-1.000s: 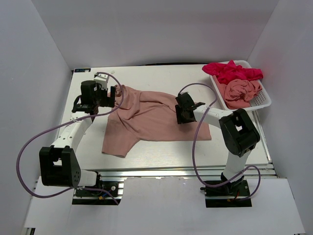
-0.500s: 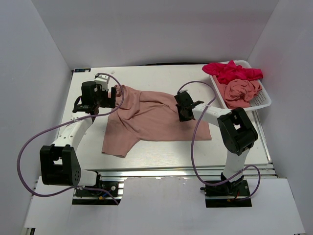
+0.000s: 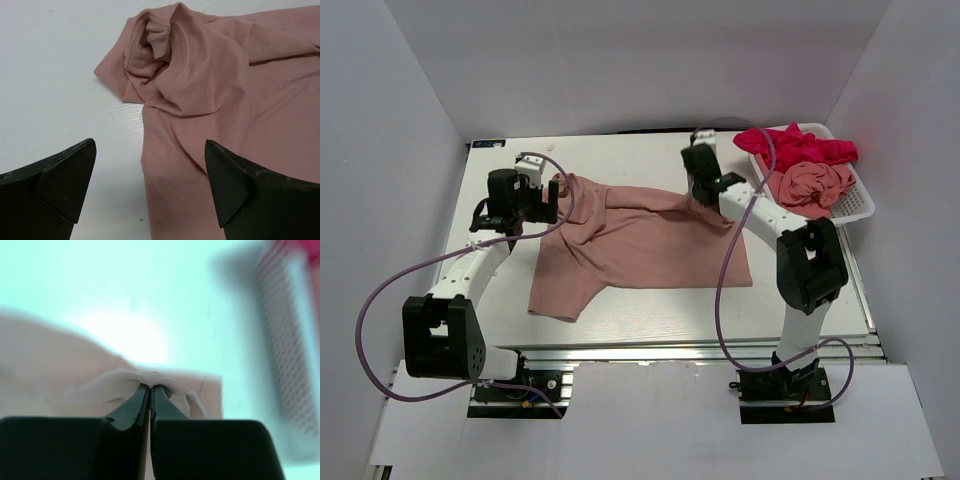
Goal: Fold and stack the t-shirts
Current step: Flatten out the tshirt
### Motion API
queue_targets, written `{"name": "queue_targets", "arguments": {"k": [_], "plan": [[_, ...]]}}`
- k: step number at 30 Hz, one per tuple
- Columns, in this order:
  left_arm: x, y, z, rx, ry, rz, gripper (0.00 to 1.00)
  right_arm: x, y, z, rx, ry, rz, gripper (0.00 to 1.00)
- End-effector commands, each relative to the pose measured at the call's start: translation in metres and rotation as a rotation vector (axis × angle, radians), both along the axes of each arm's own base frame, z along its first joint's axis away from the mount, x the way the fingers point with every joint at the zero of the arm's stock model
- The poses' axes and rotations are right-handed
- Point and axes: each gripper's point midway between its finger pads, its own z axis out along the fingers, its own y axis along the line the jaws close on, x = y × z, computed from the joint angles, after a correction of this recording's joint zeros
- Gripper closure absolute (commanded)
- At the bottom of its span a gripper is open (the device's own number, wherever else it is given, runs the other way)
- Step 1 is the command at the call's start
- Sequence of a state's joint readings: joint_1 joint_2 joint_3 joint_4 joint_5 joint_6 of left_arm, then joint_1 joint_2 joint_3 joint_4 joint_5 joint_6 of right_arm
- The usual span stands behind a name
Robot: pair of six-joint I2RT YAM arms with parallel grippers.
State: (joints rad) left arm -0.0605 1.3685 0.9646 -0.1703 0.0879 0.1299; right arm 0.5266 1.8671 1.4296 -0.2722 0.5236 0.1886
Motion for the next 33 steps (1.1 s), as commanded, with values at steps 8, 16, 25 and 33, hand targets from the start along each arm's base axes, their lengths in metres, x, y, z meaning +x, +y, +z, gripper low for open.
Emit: {"name": "queue_targets", "arguments": {"k": [8,16,25,33], "plan": [[0.000,0.001,-0.014,0.001,0.032,-0.007,0.02,0.127,-0.063,0.018,-0.125,-0.174,-0.197,1.00],[0.008,0.003,-0.019,0.012,0.059,-0.004,0.02,0.154,-0.118,-0.034,-0.172,-0.157,-0.310,1.00],[0.010,0.002,-0.020,0.012,0.082,-0.021,0.02,0.186,-0.136,-0.024,-0.155,-0.294,-0.295,0.83],[0.031,0.012,-0.026,0.071,0.032,-0.005,0.02,0.156,-0.080,0.033,-0.043,-0.385,-0.166,0.11]]}}
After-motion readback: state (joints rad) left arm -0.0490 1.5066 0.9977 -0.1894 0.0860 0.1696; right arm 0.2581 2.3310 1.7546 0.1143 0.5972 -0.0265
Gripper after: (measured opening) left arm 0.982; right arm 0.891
